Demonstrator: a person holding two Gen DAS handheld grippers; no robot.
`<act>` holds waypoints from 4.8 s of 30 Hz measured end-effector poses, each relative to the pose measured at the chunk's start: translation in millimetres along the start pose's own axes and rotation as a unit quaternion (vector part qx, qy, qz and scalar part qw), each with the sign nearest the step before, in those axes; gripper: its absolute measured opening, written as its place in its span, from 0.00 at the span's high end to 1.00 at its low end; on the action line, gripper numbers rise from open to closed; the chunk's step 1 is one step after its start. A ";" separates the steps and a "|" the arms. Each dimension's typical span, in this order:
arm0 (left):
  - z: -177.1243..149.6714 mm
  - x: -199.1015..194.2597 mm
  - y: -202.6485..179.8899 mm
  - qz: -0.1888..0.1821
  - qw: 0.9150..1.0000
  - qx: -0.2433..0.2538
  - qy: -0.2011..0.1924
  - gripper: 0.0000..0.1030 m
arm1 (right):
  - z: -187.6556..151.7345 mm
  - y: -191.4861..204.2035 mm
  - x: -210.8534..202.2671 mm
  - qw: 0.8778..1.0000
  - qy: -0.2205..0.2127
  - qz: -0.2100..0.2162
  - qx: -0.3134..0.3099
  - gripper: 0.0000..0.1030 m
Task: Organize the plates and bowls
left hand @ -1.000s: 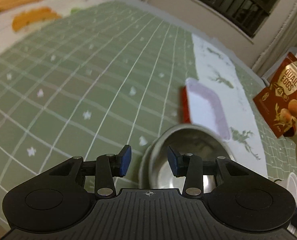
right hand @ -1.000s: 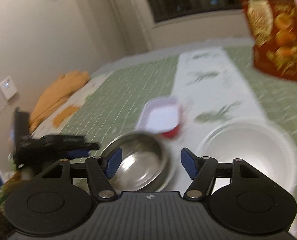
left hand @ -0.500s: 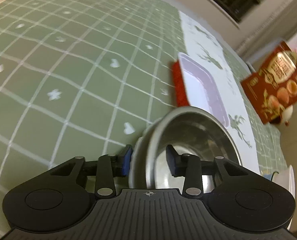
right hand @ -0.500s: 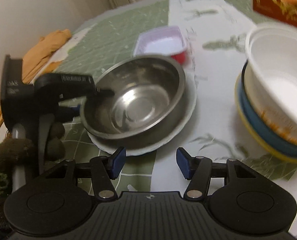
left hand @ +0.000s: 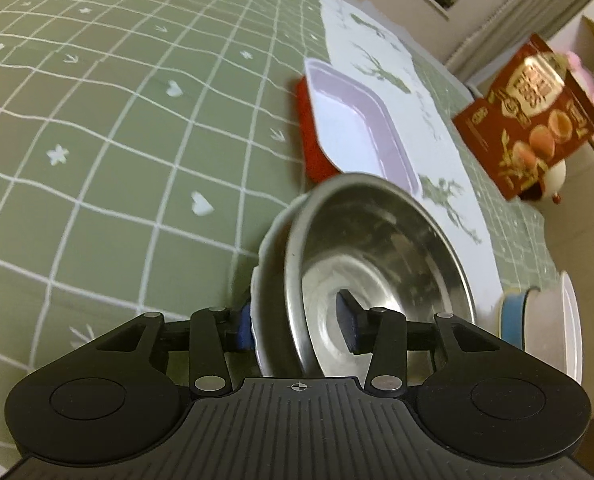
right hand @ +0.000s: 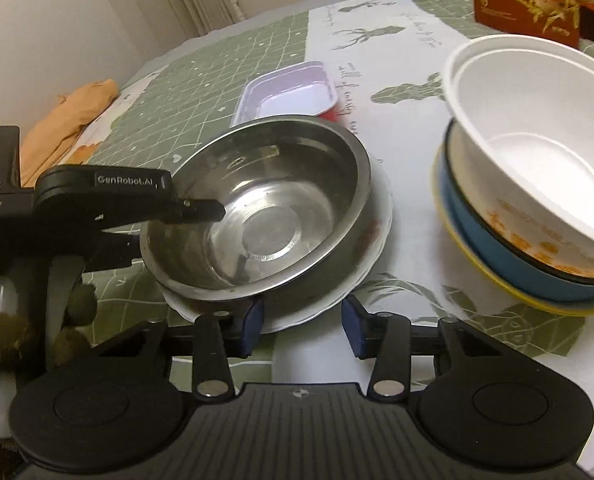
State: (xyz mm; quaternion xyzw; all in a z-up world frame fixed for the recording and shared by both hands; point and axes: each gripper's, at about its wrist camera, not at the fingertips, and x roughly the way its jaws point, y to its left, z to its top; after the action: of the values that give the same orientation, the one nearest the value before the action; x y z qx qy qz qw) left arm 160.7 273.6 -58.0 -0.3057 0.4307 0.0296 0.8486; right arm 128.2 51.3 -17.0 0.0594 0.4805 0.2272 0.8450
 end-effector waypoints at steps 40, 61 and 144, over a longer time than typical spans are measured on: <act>-30.0 -28.0 -189.3 -0.031 0.995 0.090 -0.026 0.66 | 73.7 -170.2 -117.6 0.986 -0.162 -0.044 -0.015 0.43; -34.3 33.6 -183.0 0.014 0.996 0.068 0.054 0.55 | 65.3 -204.8 -47.3 0.997 -0.016 0.066 0.022 0.41; -41.0 90.5 -255.5 0.021 0.965 0.207 0.161 0.22 | 70.4 -262.5 -14.7 0.978 0.077 0.155 0.119 0.45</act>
State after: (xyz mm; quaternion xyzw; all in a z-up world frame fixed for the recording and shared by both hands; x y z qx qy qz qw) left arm 268.4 24.7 -17.9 -0.1145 0.5650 -0.0920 0.8119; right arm 266.7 -180.4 -51.7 0.2155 0.5528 0.3001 0.7469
